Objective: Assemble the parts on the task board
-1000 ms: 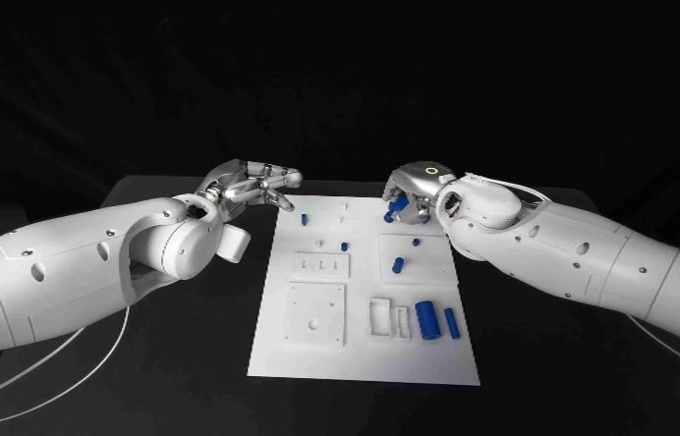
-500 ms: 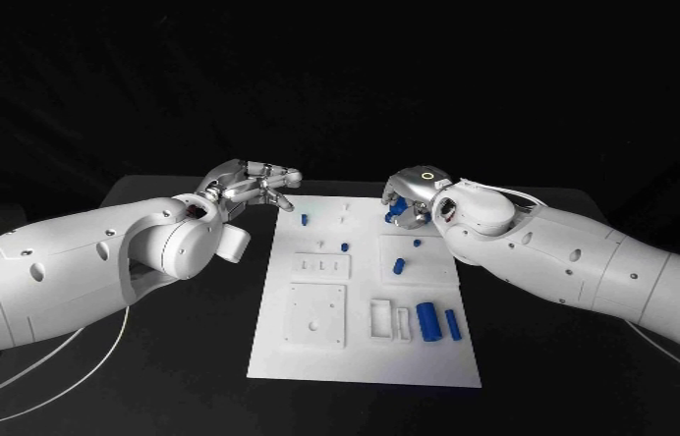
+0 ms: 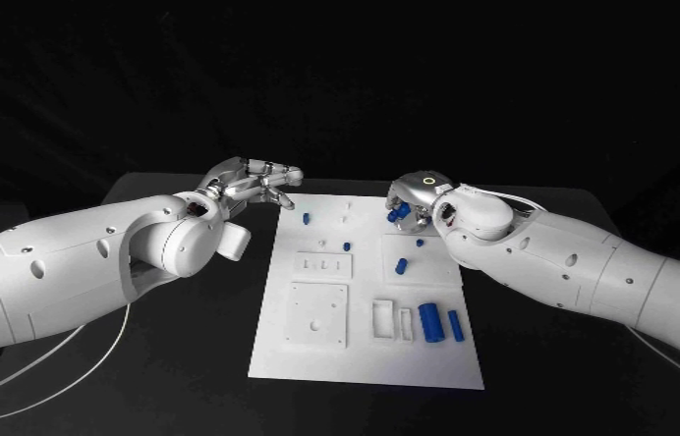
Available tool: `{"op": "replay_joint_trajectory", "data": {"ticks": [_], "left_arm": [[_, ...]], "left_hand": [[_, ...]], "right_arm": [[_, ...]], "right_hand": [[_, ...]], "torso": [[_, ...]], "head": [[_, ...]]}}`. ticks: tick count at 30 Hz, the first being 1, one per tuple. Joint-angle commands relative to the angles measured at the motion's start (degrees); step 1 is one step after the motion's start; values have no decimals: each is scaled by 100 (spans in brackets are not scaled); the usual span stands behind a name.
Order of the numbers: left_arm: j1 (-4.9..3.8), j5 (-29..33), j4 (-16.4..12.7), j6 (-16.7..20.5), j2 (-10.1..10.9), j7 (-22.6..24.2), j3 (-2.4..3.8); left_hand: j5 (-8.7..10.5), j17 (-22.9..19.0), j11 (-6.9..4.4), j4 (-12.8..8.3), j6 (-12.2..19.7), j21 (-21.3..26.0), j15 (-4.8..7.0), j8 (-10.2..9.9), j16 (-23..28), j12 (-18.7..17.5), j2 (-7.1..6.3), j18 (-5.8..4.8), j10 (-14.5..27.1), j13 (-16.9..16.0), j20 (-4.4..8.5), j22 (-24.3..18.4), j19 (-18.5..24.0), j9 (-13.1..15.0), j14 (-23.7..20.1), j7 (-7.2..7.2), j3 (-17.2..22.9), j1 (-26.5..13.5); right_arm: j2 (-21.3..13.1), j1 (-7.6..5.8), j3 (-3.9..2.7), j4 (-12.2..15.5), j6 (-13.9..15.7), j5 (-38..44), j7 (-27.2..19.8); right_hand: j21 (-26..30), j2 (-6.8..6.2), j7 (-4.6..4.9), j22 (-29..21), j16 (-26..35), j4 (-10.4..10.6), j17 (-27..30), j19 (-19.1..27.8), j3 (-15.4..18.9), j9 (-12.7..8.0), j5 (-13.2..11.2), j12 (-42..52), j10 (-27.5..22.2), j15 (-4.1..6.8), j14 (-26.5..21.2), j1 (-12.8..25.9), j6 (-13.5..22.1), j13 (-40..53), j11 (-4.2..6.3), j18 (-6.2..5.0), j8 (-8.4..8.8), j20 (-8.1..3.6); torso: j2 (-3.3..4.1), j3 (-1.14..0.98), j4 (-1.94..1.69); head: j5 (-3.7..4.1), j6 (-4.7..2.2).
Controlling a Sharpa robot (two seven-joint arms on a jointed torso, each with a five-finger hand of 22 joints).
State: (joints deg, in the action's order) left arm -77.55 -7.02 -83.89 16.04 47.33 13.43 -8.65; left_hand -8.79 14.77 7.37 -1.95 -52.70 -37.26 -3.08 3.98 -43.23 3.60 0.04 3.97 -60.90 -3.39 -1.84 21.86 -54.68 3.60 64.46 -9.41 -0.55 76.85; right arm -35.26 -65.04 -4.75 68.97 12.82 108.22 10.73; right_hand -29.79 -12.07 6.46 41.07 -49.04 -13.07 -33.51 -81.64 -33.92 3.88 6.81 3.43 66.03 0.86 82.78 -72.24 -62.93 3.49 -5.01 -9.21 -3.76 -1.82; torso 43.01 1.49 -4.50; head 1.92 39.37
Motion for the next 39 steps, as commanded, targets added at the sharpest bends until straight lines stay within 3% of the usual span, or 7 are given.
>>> {"op": "replay_joint_trajectory", "data": {"ticks": [1,8,17,25,39], "left_arm": [[-14,-1,-1,-88,-18,51,6],[-15,17,19,-103,-32,61,5],[-15,26,21,-118,-30,55,4],[-15,28,31,-138,-46,44,4],[-14,36,49,-150,-60,47,3]], "left_hand": [[128,-11,3,10,0,-29,19,0,-25,0,-39,63,39,-4,-3,2,-17,7,21,-14,11,-7],[144,-14,3,15,6,-29,18,0,-24,0,-41,64,41,-4,-5,0,-16,6,20,-13,11,-10],[152,-19,5,23,14,-27,15,-1,-19,1,-46,66,41,-4,-7,-6,-16,6,18,-15,12,-15],[154,-32,6,35,13,-29,14,2,-13,0,-55,70,50,-4,-9,-20,-21,7,21,-16,23,-6],[148,-42,10,21,42,-45,14,0,-12,1,-44,76,65,-4,-7,-30,-36,5,25,-20,32,8]], "right_arm": [[12,5,2,-15,-131,110,82],[17,6,3,-13,-159,84,87],[16,7,4,3,-237,27,83],[37,7,4,3,-294,-17,87],[46,37,20,-34,-435,-22,103]], "right_hand": [[55,22,-13,48,-57,17,-11,-59,-110,2,-112,-13,-8,-30,-7,6,-60,-2,13,5,16,-3],[55,98,-18,180,-126,160,-27,-119,-381,14,-341,-14,104,-11,-13,60,-172,-4,41,43,14,-20],[19,208,-39,404,-170,287,-11,-109,-450,33,-387,-13,285,30,-22,96,-338,-3,98,108,9,-66],[62,247,-55,495,-181,308,-10,-116,-382,38,-391,-11,358,51,-23,106,-405,-4,124,143,10,-94],[119,262,-54,606,-170,225,0,-111,-402,47,-386,-12,404,60,-29,42,-442,-3,131,162,10,-103]], "torso": [[9,4,-2],[17,-1,-2],[30,4,-6],[44,12,-6],[47,2,-7]], "head": [[-3,4],[-9,-19],[7,-34],[20,-28],[19,-21]]}}
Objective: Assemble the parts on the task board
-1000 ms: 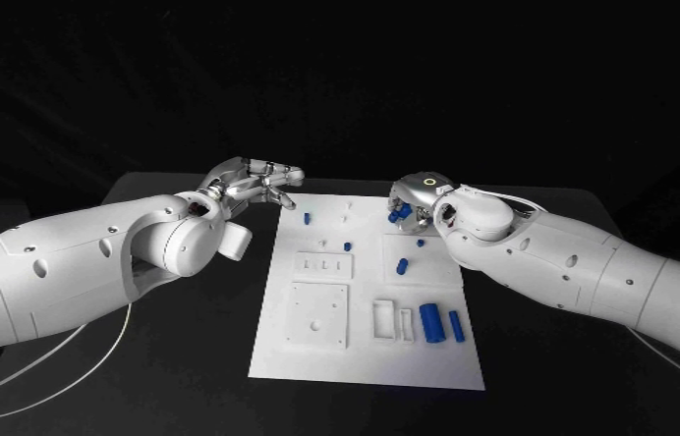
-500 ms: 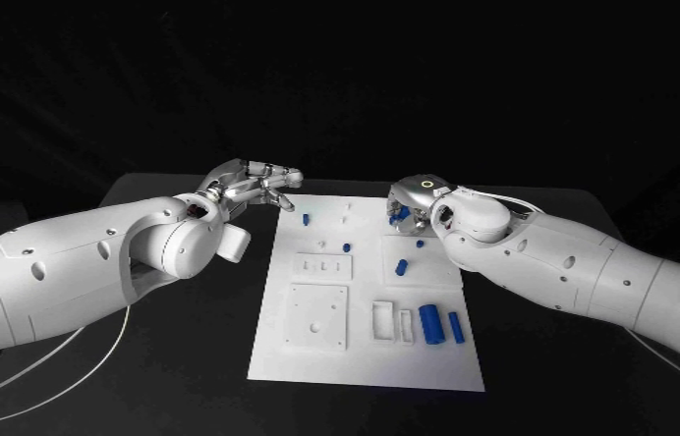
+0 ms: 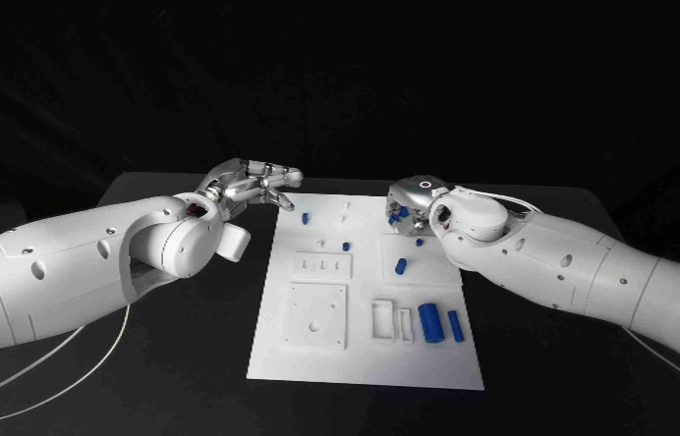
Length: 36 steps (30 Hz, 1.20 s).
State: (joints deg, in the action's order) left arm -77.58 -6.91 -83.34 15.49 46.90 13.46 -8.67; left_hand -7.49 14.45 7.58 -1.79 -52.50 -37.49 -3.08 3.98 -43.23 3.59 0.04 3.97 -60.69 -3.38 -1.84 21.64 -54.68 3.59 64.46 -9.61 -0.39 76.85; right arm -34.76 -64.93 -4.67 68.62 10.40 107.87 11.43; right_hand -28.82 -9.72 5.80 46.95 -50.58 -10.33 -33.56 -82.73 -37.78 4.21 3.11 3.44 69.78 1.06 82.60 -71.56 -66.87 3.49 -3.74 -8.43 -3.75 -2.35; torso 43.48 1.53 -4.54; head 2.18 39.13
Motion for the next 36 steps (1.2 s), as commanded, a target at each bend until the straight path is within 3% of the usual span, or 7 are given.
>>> {"op": "replay_joint_trajectory", "data": {"ticks": [1,6,12,18,26,28,36], "left_arm": [[-11,25,-6,-95,-17,46,5],[-10,26,-6,-91,-14,49,5],[-10,27,-3,-91,-11,52,5],[-10,27,13,-89,-18,56,5],[-10,36,56,-63,-26,80,4],[-10,38,64,-63,-32,86,4],[-10,42,79,-67,-51,96,4]], "left_hand": [[18,-11,-11,4,16,-26,14,1,-12,2,-40,78,43,-5,-7,-8,-39,6,24,1,17,8],[18,-11,-11,4,16,-26,14,1,-12,2,-40,78,43,-5,-7,-8,-39,6,24,1,17,8],[18,-11,-11,4,16,-26,14,1,-12,2,-40,78,43,-5,-7,-8,-39,6,24,1,17,8],[18,-11,-11,4,16,-26,14,1,-12,2,-40,78,43,-5,-7,-8,-39,6,24,1,17,8],[11,-20,-19,-24,-21,-48,19,5,-8,2,-25,80,26,-5,-6,-11,-29,8,24,8,10,10],[11,-20,-19,-24,-21,-48,19,5,-8,2,-25,80,26,-5,-6,-11,-29,8,24,8,10,10],[9,-22,-24,-30,-30,-53,24,3,-9,1,-20,77,15,-5,-2,-14,-27,7,26,11,3,5]], "right_arm": [[-6,28,12,4,-196,18,40],[-17,33,13,15,-153,63,97],[-42,36,14,56,156,148,218],[-66,36,13,141,280,169,257],[-93,-12,10,318,269,178,342],[-90,-40,6,356,285,184,368],[-7,-126,-28,423,404,212,446]], "right_hand": [[23,24,13,40,-15,-65,6,1,-33,13,-12,-12,27,39,-12,-31,-42,-3,2,85,10,-51],[18,48,15,120,-20,-128,6,9,-128,20,7,-11,62,46,-13,-77,-61,-1,6,72,7,-56],[-80,136,-44,337,-37,-227,4,30,-253,108,-9,-8,380,107,-7,-146,-289,8,95,97,-2,-112],[-142,159,-76,529,-71,-292,-11,86,-279,199,26,-8,521,146,-16,-151,-398,11,135,112,5,-156],[-124,183,-82,703,-87,-287,-11,120,-227,264,-4,-9,534,151,-18,-123,-396,10,145,122,8,-160],[-99,182,-81,740,-88,-287,-9,110,-224,274,-6,-8,534,150,-19,-129,-397,10,144,123,8,-162],[-46,165,-80,809,-92,-273,-7,96,-250,283,-6,-7,530,150,-18,-119,-393,10,144,122,9,-162]], "torso": [[0,-1,-3],[7,-3,-1],[6,-1,9],[9,-1,1],[6,3,6],[8,8,5],[23,6,-5]], "head": [[-6,3],[-18,15],[-23,3],[-23,-6],[-14,-62],[8,-125],[5,-161]]}}
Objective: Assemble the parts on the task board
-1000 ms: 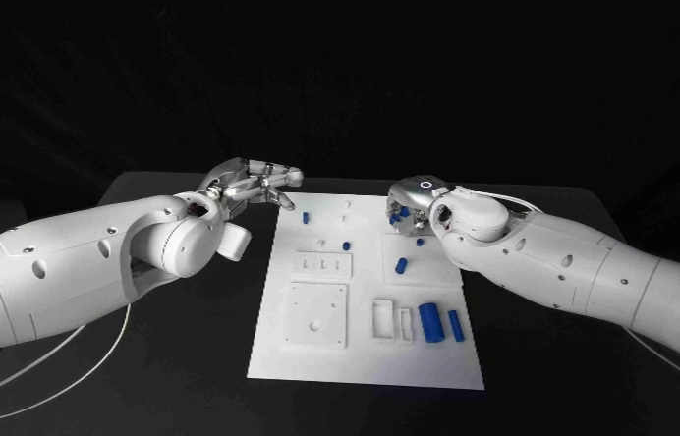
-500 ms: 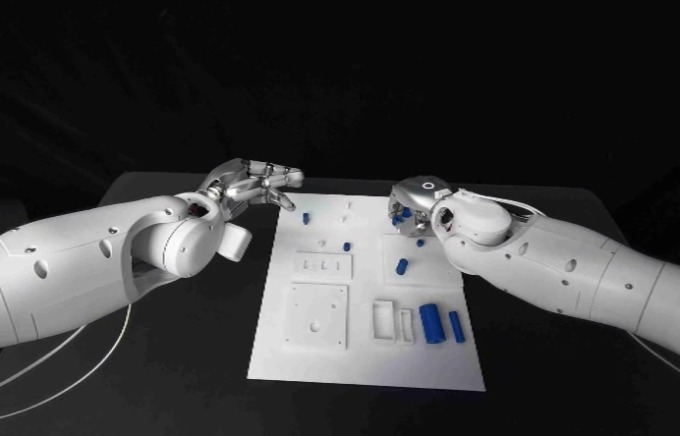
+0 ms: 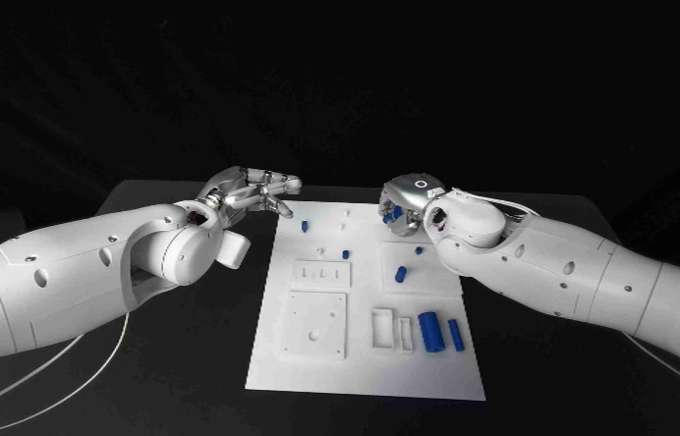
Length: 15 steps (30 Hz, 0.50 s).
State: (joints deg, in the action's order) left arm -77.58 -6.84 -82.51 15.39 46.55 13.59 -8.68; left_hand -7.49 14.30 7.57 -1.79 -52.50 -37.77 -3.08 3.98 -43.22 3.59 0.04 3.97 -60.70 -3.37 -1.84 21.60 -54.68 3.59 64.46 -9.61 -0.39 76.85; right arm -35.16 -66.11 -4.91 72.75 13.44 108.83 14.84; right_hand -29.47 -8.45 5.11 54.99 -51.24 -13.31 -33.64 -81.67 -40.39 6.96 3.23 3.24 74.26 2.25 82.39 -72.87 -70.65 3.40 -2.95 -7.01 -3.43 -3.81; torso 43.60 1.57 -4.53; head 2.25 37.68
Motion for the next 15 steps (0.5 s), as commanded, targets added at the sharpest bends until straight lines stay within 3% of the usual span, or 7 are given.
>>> {"op": "replay_joint_trajectory", "data": {"ticks": [1,9,12,15], "left_arm": [[-10,35,-3,-58,-18,82,5],[-10,36,1,-74,-61,91,6],[-10,36,-3,-78,-72,93,6],[-11,36,-3,-83,-82,94,7]], "left_hand": [[11,-9,-24,-33,-32,-29,25,2,-8,1,-20,73,18,-5,0,-13,-24,8,26,11,-2,2],[6,-11,-23,-37,-23,-32,24,1,-6,0,-17,72,24,-5,0,-17,-21,7,25,10,-2,3],[6,-11,-23,-37,-23,-32,24,1,-6,0,-17,72,24,-5,0,-17,-21,7,25,10,-2,3],[6,-11,-23,-37,-23,-32,24,1,-6,0,-17,72,24,-5,0,-17,-21,7,25,10,-2,3]], "right_arm": [[57,-13,-5,1,119,118,112],[304,-39,-12,-188,410,147,184],[415,-48,-13,-271,551,152,199],[531,-55,-13,-365,644,133,198]], "right_hand": [[53,25,-11,48,-27,35,4,-26,4,11,-19,12,82,32,1,14,-16,18,64,-19,-24,-16],[119,-6,-9,121,-25,59,15,-49,-42,6,-15,12,78,34,-1,15,-8,18,62,-26,-23,-16],[148,-15,-11,162,-26,65,19,-58,-59,6,-8,12,74,34,-1,16,-10,18,62,-28,-24,-17],[158,-16,-9,175,-26,71,20,-63,-63,6,-5,11,73,34,-2,24,-9,18,61,-29,-23,-17]], "torso": [[12,2,-6],[19,15,-9],[23,3,-8],[27,6,-17]], "head": [[-4,-17],[-29,-42],[-47,-59],[-43,-65]]}}
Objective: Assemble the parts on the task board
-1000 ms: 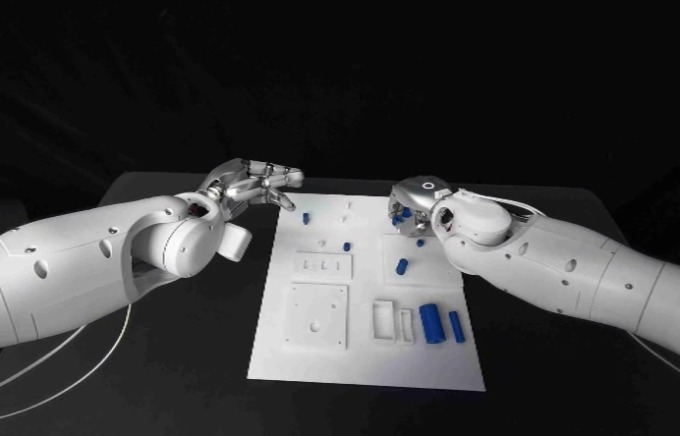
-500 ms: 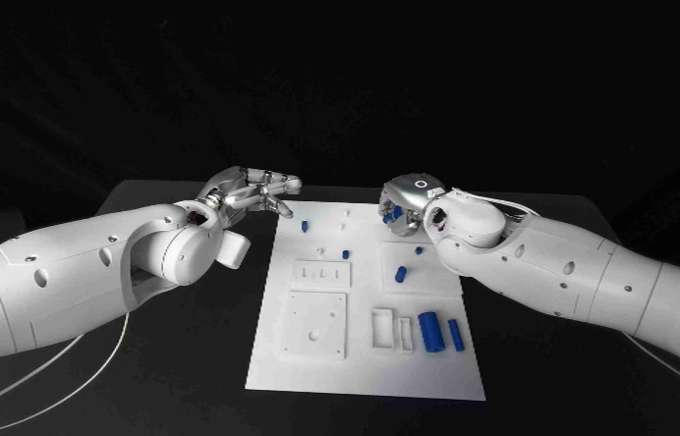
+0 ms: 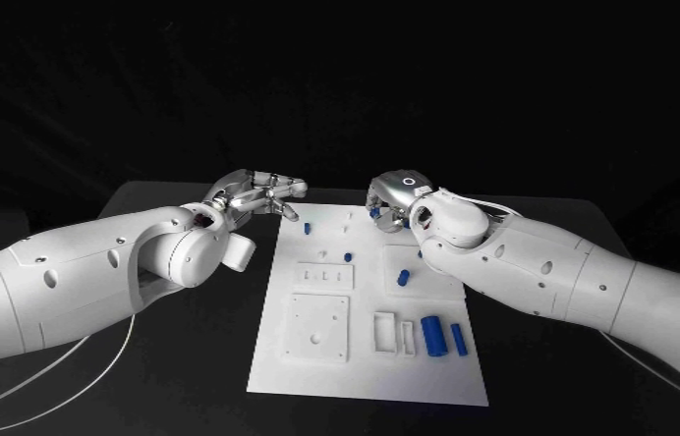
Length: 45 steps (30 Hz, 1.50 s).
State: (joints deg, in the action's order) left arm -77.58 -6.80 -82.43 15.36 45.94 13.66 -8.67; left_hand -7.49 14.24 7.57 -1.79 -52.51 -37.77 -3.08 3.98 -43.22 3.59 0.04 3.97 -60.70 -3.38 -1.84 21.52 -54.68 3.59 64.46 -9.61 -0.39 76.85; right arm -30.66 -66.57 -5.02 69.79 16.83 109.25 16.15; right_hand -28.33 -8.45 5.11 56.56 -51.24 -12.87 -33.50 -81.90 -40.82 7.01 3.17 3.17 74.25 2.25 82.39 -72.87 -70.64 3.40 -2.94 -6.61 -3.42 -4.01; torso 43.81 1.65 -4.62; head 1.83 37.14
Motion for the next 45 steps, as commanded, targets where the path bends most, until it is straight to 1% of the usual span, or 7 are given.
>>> {"op": "replay_joint_trajectory", "data": {"ticks": [1,10,15,21,26,32,45], "left_arm": [[-10,32,-12,-84,-24,88,6],[-11,32,-20,-117,-47,85,7],[-11,32,-25,-144,-65,82,8],[-12,32,-28,-168,-87,79,8],[-14,32,-44,-173,-83,68,9],[-19,27,-58,-162,-71,69,11],[-43,20,-79,-164,-81,70,14]], "left_hand": [[6,-4,-23,-37,-22,-33,24,1,-6,0,-17,72,24,-5,0,-9,-21,7,25,9,-2,3],[5,-7,-22,-47,-35,-41,22,4,-4,2,-2,73,15,-5,-1,-17,-15,8,20,10,-8,-2],[5,-12,-24,-47,-52,-40,21,5,6,1,9,72,7,-4,-2,-21,-11,9,14,12,-11,-6],[9,-23,-23,-50,-49,-36,20,4,26,0,13,73,6,-4,-4,-30,-9,9,17,11,-18,-8],[9,-23,-23,-50,-49,-36,20,4,26,0,13,73,6,-4,-4,-30,-9,9,17,11,-18,-8],[9,-23,-23,-50,-49,-36,20,4,26,0,13,73,6,-4,-4,-30,-9,9,17,11,-18,-8],[9,-23,-23,-50,-49,-36,20,4,26,0,13,73,6,-4,-4,-30,-9,9,17,11,-18,-8]], "right_arm": [[122,-10,-3,-102,337,84,70],[386,-14,-3,-385,581,13,74],[497,-14,-2,-511,645,-35,38],[623,-13,0,-633,624,-84,-18],[642,-12,5,-661,553,-126,-41],[658,-12,11,-679,505,-172,-85],[759,-4,30,-767,476,-211,-141]], "right_hand": [[52,-16,-9,23,-25,31,7,-43,-28,1,12,18,71,37,-5,27,-7,18,60,-70,-23,1],[102,-45,-5,85,-15,29,20,-67,-80,-7,33,17,48,34,-6,37,13,16,52,-77,-23,3],[113,-48,-3,96,-13,30,23,-70,-79,-10,36,17,42,34,-7,38,14,16,50,-79,-23,3],[160,-46,1,160,1,20,38,-86,-68,-27,57,17,27,32,-6,38,25,16,45,-85,-23,7],[235,-27,-3,197,5,30,47,-111,50,-30,69,17,25,33,-3,54,20,16,50,-73,-23,6],[267,-24,-2,214,5,31,48,-125,81,-32,79,17,21,35,-3,63,21,15,51,-71,-24,5],[331,-14,-1,252,7,20,52,-150,115,-37,102,17,19,36,-5,65,24,15,50,-67,-24,3]], "torso": [[4,-2,-10],[28,18,-35],[25,12,-28],[22,6,-31],[25,15,-25],[26,2,-5],[47,7,-34]], "head": [[-5,-5],[-22,-20],[-45,-19],[-101,-3],[-150,6],[-151,16],[-159,13]]}}
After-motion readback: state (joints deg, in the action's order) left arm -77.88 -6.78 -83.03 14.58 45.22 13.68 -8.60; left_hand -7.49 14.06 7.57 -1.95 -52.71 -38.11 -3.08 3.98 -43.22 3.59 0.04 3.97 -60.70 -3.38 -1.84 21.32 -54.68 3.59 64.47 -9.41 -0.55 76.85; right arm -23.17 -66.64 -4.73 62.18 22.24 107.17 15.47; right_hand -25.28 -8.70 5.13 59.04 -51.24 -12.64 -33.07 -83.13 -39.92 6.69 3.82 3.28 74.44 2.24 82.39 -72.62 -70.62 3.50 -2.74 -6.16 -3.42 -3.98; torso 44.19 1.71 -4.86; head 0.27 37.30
